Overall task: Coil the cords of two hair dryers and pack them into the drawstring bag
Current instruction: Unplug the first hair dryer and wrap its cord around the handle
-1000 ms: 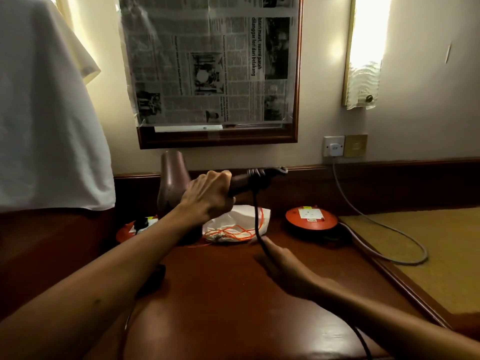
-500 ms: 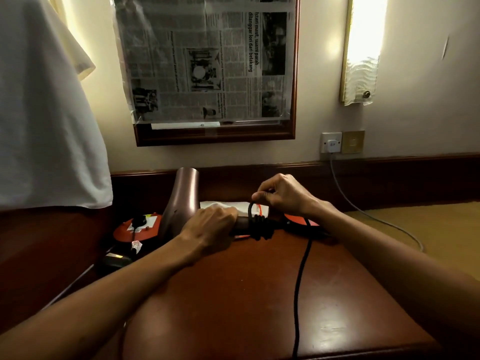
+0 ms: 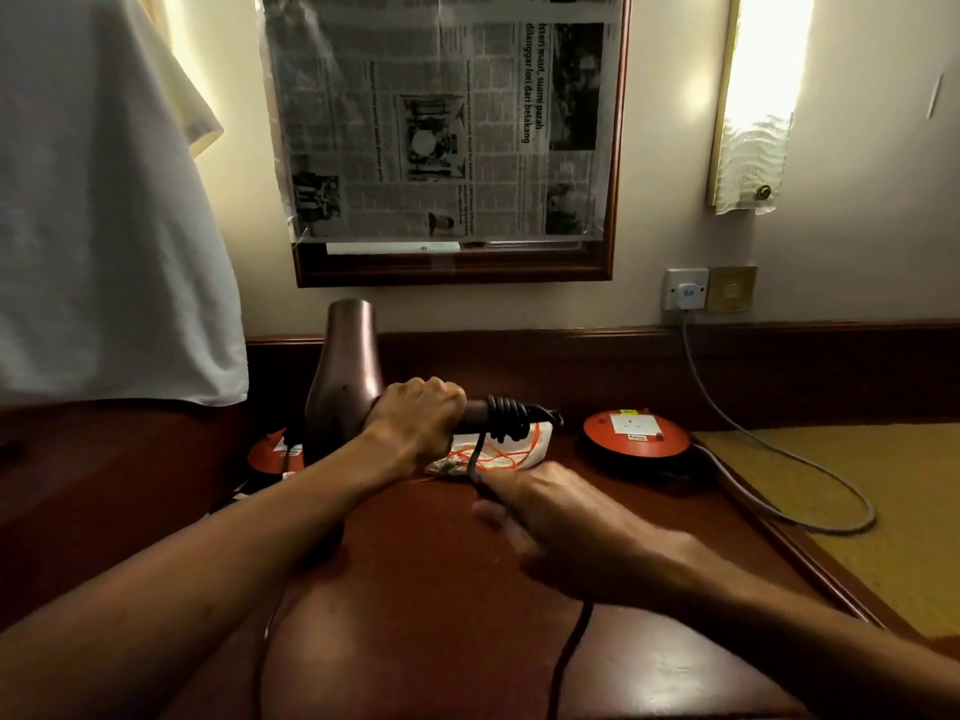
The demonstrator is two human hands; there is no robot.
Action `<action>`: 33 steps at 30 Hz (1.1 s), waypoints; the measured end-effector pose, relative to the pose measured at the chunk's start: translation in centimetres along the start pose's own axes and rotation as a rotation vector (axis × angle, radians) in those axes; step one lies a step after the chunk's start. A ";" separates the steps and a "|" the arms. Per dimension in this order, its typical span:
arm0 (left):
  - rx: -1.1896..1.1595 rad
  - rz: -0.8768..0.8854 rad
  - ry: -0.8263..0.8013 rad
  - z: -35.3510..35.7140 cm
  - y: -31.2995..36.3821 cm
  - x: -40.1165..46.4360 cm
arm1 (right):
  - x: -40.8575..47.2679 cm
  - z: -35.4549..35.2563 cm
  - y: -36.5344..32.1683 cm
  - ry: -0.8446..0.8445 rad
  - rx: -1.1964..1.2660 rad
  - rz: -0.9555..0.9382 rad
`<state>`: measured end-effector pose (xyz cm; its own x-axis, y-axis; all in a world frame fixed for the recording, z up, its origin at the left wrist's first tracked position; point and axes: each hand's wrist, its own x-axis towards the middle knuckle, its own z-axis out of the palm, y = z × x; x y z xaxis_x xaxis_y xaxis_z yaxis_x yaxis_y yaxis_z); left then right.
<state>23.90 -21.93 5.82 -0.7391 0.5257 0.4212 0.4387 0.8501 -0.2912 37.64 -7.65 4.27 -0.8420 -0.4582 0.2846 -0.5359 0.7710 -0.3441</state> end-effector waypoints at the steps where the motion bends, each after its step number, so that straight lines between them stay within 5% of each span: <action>1: 0.009 0.020 -0.018 0.2 0.2 -0.3 | 0.9 -2.0 -0.5 0.101 -0.052 -0.013; 5: -0.015 0.110 -0.045 0.3 1.1 -1.4 | 5.2 -8.0 2.2 0.349 -0.079 0.080; 10: -0.153 0.152 0.125 0.3 1.4 -2.2 | 8.3 -6.9 9.1 0.391 0.006 0.270; 15: -0.186 0.177 0.178 -1.2 1.2 -1.4 | 6.6 -0.7 11.3 0.183 0.109 0.392; 19: -0.230 0.064 0.124 -1.2 0.5 -0.6 | 2.1 4.4 8.1 0.226 0.343 0.301; 23: -0.245 -0.054 0.033 -0.5 0.2 0.0 | -1.9 4.8 4.8 -0.016 0.446 0.288; 26: -0.085 0.022 -0.038 0.3 1.3 -0.6 | -2.0 2.6 2.7 -0.100 0.348 0.246; 29: 0.003 0.181 -0.084 1.0 2.8 -1.7 | 0.5 -0.5 1.4 0.068 0.175 0.214; 33: 0.016 0.235 -0.096 1.2 2.6 -1.6 | 3.5 -5.3 2.8 0.203 0.260 0.282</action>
<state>25.62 -20.60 3.39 -0.6631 0.7028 0.2575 0.5967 0.7040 -0.3852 33.54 -4.76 9.06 -0.9424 -0.1299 0.3083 -0.3065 0.7046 -0.6400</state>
